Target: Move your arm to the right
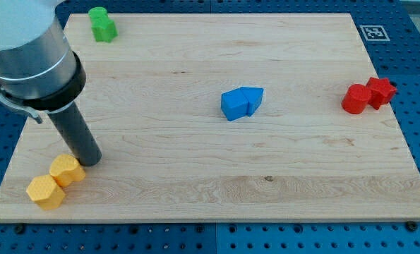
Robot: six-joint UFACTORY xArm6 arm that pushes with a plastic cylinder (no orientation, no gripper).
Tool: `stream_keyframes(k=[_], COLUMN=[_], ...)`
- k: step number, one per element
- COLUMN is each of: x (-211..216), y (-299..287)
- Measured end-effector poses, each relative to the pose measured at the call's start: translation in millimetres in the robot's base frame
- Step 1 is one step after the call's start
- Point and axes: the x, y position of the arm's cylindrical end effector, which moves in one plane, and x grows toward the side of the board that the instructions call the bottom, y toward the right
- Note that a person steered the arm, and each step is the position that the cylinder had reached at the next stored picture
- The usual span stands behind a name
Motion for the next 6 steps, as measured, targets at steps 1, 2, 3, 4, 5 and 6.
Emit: stream_keyframes(k=[1, 2, 3, 4, 5, 6], x=[-1.1, -12.8, -20.3, -20.5, -20.5, -20.5], y=[1.2, 42.3, 74.8, 78.7, 82.2, 102.6])
